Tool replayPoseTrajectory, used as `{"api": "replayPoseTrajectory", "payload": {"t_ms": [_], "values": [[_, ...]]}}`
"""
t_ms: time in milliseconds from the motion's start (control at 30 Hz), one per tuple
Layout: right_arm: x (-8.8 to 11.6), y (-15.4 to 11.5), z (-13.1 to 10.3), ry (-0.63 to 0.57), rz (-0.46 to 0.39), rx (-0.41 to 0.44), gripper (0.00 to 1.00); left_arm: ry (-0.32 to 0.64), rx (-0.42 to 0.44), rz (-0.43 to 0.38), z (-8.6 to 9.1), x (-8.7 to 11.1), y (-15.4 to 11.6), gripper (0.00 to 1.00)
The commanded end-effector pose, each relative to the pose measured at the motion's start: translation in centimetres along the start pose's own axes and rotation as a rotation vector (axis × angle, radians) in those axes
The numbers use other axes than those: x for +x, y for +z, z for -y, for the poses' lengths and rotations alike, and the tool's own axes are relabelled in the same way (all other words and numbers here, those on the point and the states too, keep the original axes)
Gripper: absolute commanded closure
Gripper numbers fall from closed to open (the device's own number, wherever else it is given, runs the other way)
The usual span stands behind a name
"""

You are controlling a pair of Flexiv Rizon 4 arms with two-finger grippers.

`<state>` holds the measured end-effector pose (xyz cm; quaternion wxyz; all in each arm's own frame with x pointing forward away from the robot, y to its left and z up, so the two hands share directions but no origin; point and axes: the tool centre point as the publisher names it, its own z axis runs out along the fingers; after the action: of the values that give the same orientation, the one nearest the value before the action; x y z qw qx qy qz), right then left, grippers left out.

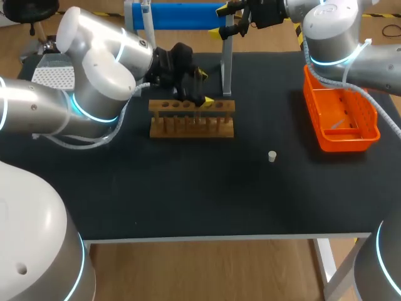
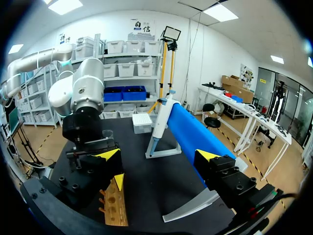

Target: Invert the test tube, pick up the pipette, mount the tip to pipette, aspirate from beaker and dispense into the tube, eject the tip, return the pipette, and cap with the stopper.

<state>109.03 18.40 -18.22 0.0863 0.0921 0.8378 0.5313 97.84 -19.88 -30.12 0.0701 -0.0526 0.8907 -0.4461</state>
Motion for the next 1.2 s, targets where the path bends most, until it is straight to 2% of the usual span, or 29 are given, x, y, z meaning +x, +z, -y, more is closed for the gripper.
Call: {"api": "replayPoseTrajectory", "payload": {"t_ms": [33, 167, 1067, 1200], "values": [[-0.1, -0.1, -0.1, 0.001, -0.004, 0.006, 0.0, -0.003, -0.004, 0.001, -0.1, 0.0, 0.0, 0.0], [-0.1, -0.1, -0.1, 0.001, -0.004, 0.006, 0.0, -0.003, -0.025, 0.002, -0.2, 0.0, -0.1, 0.0], [-0.1, -0.1, -0.1, 0.001, -0.004, 0.006, 0.0, -0.005, -0.024, -0.003, -0.2, 0.0, 0.0, 0.0], [2.3, -3.2, 2.1, -0.019, 0.017, 0.064, 0.0, -0.005, -0.024, -0.003, -0.2, 0.0, 0.0, 0.0]]}}
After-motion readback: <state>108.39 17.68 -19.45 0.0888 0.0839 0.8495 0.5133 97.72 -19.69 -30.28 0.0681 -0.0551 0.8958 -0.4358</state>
